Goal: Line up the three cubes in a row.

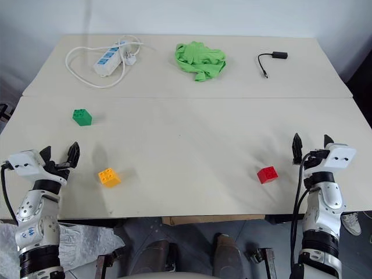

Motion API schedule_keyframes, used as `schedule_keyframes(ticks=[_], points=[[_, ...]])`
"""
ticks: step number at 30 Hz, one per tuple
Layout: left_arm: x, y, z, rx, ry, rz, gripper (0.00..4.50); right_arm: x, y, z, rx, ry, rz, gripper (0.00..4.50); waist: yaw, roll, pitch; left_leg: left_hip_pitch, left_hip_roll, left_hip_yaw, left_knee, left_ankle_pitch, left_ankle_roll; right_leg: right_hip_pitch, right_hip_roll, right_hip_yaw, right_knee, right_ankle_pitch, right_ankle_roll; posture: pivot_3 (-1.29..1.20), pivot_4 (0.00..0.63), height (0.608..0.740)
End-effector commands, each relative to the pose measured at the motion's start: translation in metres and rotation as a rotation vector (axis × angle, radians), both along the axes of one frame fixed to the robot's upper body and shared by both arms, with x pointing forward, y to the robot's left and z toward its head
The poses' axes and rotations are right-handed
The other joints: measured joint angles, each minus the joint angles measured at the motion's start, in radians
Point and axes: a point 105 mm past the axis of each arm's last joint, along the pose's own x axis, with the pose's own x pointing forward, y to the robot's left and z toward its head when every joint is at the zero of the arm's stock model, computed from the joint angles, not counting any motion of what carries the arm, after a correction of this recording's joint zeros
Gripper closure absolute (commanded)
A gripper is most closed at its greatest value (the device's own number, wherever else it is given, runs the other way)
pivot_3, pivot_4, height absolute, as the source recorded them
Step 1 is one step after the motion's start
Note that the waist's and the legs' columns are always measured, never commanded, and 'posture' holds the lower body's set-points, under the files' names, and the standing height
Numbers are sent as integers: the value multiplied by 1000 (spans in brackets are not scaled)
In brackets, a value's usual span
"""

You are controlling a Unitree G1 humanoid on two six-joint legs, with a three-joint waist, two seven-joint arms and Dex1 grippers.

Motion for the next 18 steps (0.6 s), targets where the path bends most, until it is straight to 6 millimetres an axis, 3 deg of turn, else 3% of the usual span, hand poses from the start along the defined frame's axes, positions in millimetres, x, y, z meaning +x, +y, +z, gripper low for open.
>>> schedule_keyframes(ticks=[1,5,11,15,18], points=[[-2,4,11,79,-16,10,153,-3,2,13,-29,-50,4,0,1,0,0,0,0,0,0,0,0,0,0,0,0,0,0,0,150,740],[-11,-1,26,25,-134,-78,153,-6,5,20,-57,-66,20,0,0,0,0,0,0,0,0,0,0,0,0,0,0,0,0,0,150,740],[-18,-58,58,229,-136,-623,153,-32,39,53,-151,-48,417,0,9,2,1,-1,0,0,0,0,0,0,0,0,0,0,0,0,150,740],[-21,-87,63,372,-63,-943,153,-59,37,61,-291,91,626,0,12,4,0,0,-1,-1,1,0,0,2,0,0,-2,0,0,0,150,740],[-26,-103,68,461,-35,-1132,153,-83,22,59,-397,241,717,0,8,4,0,0,-1,0,-1,0,0,1,1,-1,-3,0,0,0,150,740]])
